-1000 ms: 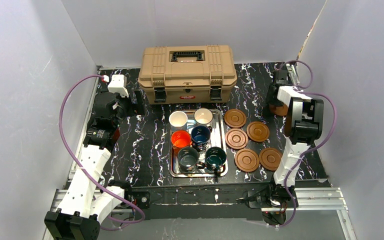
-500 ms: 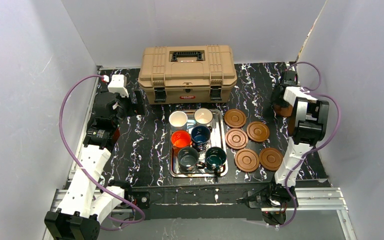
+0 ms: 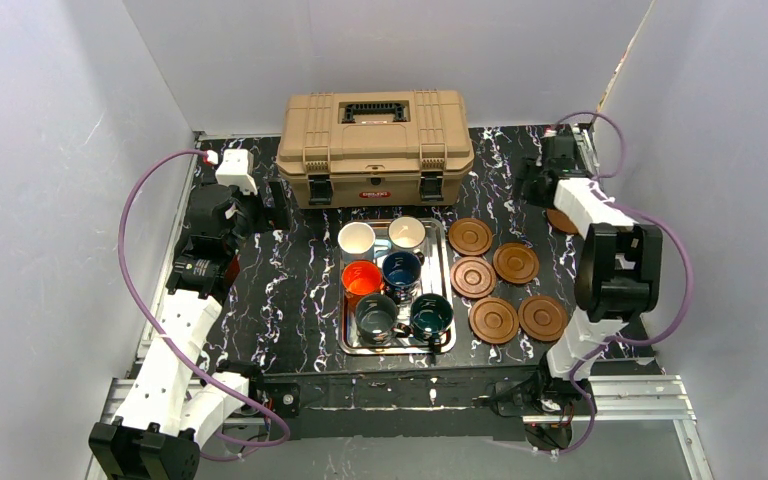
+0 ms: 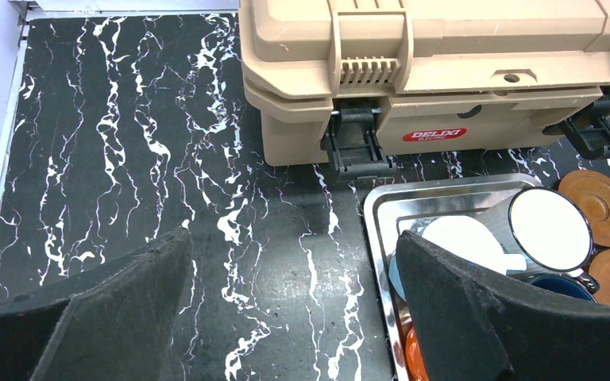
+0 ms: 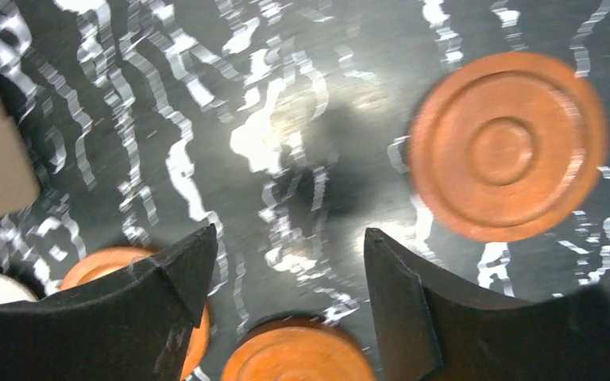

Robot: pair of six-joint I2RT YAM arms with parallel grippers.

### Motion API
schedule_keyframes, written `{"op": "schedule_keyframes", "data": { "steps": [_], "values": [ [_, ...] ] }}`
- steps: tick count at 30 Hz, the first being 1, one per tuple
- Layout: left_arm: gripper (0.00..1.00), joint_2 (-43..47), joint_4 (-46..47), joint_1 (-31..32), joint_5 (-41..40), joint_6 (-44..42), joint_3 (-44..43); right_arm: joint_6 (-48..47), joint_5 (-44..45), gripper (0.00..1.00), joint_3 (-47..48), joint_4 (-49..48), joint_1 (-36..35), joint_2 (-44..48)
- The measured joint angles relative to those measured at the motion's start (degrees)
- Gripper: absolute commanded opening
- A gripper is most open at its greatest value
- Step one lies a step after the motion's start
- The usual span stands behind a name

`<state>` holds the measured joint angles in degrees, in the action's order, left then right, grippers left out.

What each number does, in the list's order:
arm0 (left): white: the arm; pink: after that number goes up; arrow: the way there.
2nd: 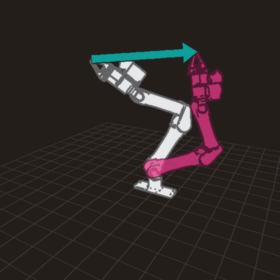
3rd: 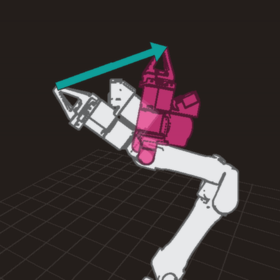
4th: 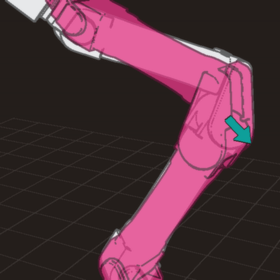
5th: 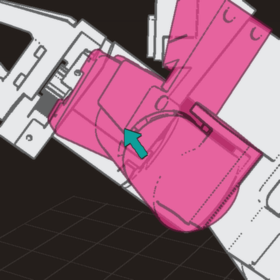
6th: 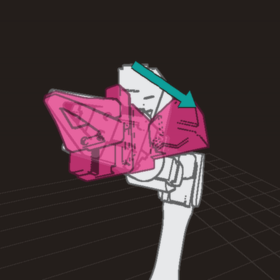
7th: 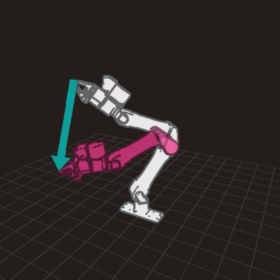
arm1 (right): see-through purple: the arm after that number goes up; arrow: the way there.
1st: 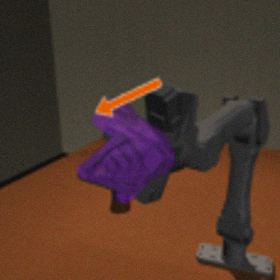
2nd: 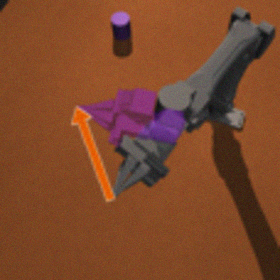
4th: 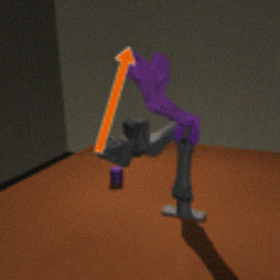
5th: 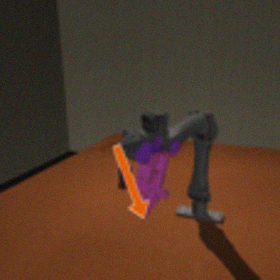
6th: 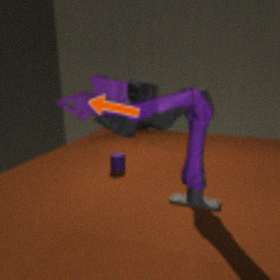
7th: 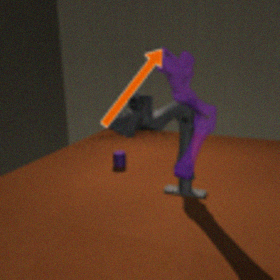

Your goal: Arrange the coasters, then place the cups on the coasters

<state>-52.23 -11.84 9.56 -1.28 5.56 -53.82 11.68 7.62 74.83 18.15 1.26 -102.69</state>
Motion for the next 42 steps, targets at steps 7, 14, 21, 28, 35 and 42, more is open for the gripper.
{"op": "schedule_keyframes", "data": {
  "steps": [7, 14, 21, 28, 35, 42],
  "values": [
    [0.98, 0.0, 0.0, 0.3, 0.0, 0.0, 0.0, 0.2, 1.9, 0.80, -3.5, 1.7, -12.9, 1.7],
    [0.98, 0.0, 0.0, 0.4, 0.0, 0.0, 0.0, 0.3, 2.9, 0.80, -3.5, 2.6, -16.9, -0.1],
    [0.98, 0.0, 0.0, 0.4, 0.0, 0.1, 0.0, 0.4, 4.4, 0.80, -3.5, 3.6, -18.9, -3.8],
    [0.98, 0.0, 0.0, 0.4, 0.0, 0.2, 0.0, 1.6, 6.6, 0.77, -3.7, 4.4, -19.4, -4.1],
    [0.98, 0.0, 0.0, 0.4, 0.0, 0.2, 0.0, 2.7, 8.7, 0.75, -5.4, 4.1, -19.4, -3.9],
    [0.98, 0.0, 0.0, 0.4, 0.0, 0.2, 0.0, 3.2, 13.3, 0.69, -5.4, 4.1, -19.6, -3.9]
  ]
}}
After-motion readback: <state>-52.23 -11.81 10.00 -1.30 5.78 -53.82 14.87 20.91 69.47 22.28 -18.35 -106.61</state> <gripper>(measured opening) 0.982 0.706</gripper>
